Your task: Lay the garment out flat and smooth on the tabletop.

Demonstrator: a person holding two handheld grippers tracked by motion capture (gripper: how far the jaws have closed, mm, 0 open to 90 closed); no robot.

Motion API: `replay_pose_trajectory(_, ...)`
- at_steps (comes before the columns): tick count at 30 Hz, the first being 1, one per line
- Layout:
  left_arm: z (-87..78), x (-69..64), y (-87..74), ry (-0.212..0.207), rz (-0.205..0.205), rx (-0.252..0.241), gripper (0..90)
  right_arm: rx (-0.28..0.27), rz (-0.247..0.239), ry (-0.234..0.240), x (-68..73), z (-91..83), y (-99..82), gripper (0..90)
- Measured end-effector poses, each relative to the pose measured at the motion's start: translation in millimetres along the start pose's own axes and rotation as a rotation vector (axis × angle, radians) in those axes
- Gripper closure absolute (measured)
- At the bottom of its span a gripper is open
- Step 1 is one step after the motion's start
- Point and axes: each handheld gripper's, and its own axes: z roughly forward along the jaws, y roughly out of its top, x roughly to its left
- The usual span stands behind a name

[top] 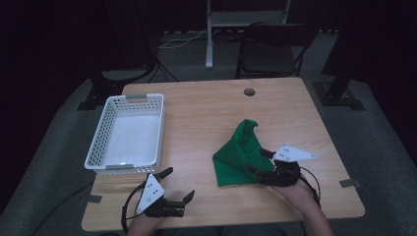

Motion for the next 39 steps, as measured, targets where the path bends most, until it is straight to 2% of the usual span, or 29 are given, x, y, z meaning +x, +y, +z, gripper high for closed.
replay_pose_trajectory(3, -0.2, -0.4, -0.1, 0.001, 0.005, -0.001, 3.7, 0.11, -0.069, -0.028, 9.7, -0.1, -9.9, 44.9)
replay_pose_trajectory(4, -0.2, -0.4, -0.1, 0.001, 0.005, -0.001, 3.7, 0.11, -0.069, -0.028, 9.7, -0.1, -9.9, 44.9)
replay_pose_trajectory(5, -0.2, -0.4, -0.1, 0.0, 0.004, -0.003, 3.7, 0.17, -0.111, -0.031, 12.7, 2.7, -14.9, 51.4)
replay_pose_trajectory(7, -0.3, -0.3, -0.1, 0.0, 0.005, -0.003, 3.7, 0.212, -0.139, -0.026, 14.1, 7.0, -17.7, 60.7)
replay_pose_trajectory(10, -0.4, -0.2, -0.1, -0.002, 0.004, -0.004, 3.8, 0.272, -0.213, -0.039, 17.4, 13.0, -17.4, 81.1)
replay_pose_trajectory(11, -0.4, -0.2, -0.1, -0.002, 0.004, -0.004, 3.8, 0.264, -0.226, -0.064, 17.8, 13.9, -16.0, 85.8)
replay_pose_trajectory(12, -0.4, -0.2, -0.1, -0.002, 0.004, -0.004, 3.8, 0.251, -0.217, -0.076, 17.1, 14.1, -13.3, 87.6)
replay_pose_trajectory(14, -0.3, -0.2, -0.1, -0.002, 0.003, -0.004, 3.7, 0.21, -0.231, -0.102, 16.1, 12.9, -5.4, 88.0)
replay_pose_trajectory(15, -0.4, -0.1, -0.1, -0.002, 0.004, -0.003, 3.7, 0.21, -0.231, -0.102, 16.1, 12.9, -5.4, 88.0)
replay_pose_trajectory(16, -0.3, -0.4, -0.2, -0.002, 0.004, -0.005, 3.7, 0.157, -0.258, -0.144, 15.1, 12.7, 5.8, 87.9)
replay_pose_trajectory(18, -0.4, -0.4, -0.1, -0.002, 0.005, -0.005, 3.7, 0.09, -0.289, -0.189, 13.4, 14.9, 19.3, 87.5)
replay_pose_trajectory(19, -0.4, -0.4, -0.2, -0.001, 0.006, -0.006, 3.7, 0.09, -0.289, -0.189, 13.4, 14.9, 19.3, 87.5)
replay_pose_trajectory(20, -0.4, -0.5, -0.2, -0.002, 0.006, -0.006, 3.7, -0.042, -0.298, -0.276, 6.4, 23.1, 33.1, 58.3)
replay_pose_trajectory(21, -0.4, -0.4, -0.2, -0.003, 0.005, -0.006, 3.7, -0.118, -0.261, -0.34, -0.2, 30.4, 39.5, 38.8)
replay_pose_trajectory(22, -0.4, -0.3, -0.2, -0.004, 0.005, -0.005, 3.7, -0.128, -0.175, -0.381, -8.7, 34.9, 47.0, 29.1)
replay_pose_trajectory(23, -0.6, -0.4, -0.3, -0.004, 0.007, -0.007, 3.7, -0.135, -0.089, -0.374, -16.5, 35.1, 53.1, 21.0)
replay_pose_trajectory(25, -0.5, -0.2, -0.2, -0.007, 0.006, -0.006, 3.7, -0.215, 0.024, -0.351, -24.5, 26.7, 54.9, 19.9)
replay_pose_trajectory(26, -0.5, -0.2, -0.2, -0.007, 0.006, -0.006, 3.7, -0.215, 0.024, -0.351, -24.5, 26.7, 54.9, 19.9)
replay_pose_trajectory(27, -0.3, 0.6, -0.1, -0.008, -0.002, -0.003, 3.7, -0.239, 0.077, -0.34, -28.6, 20.0, 50.0, 19.8)
replay_pose_trajectory(30, -0.5, -0.5, -0.2, -0.004, 0.007, -0.007, 3.7, -0.196, 0.09, -0.353, -34.1, 17.1, 40.7, 19.7)
replay_pose_trajectory(35, -0.4, 0.0, -0.2, -0.005, 0.003, -0.004, 3.7, -0.206, 0.115, -0.353, -38.6, 13.1, 31.5, 19.7)
replay_pose_trajectory(36, -0.5, 0.1, -0.1, -0.007, 0.004, -0.005, 3.7, -0.182, 0.125, -0.349, -40.0, 13.1, 29.1, 16.0)
replay_pose_trajectory(39, -0.6, 0.3, 0.1, -0.005, 0.002, -0.01, 3.7, -0.173, 0.136, -0.342, -41.5, 11.5, 27.0, 12.9)
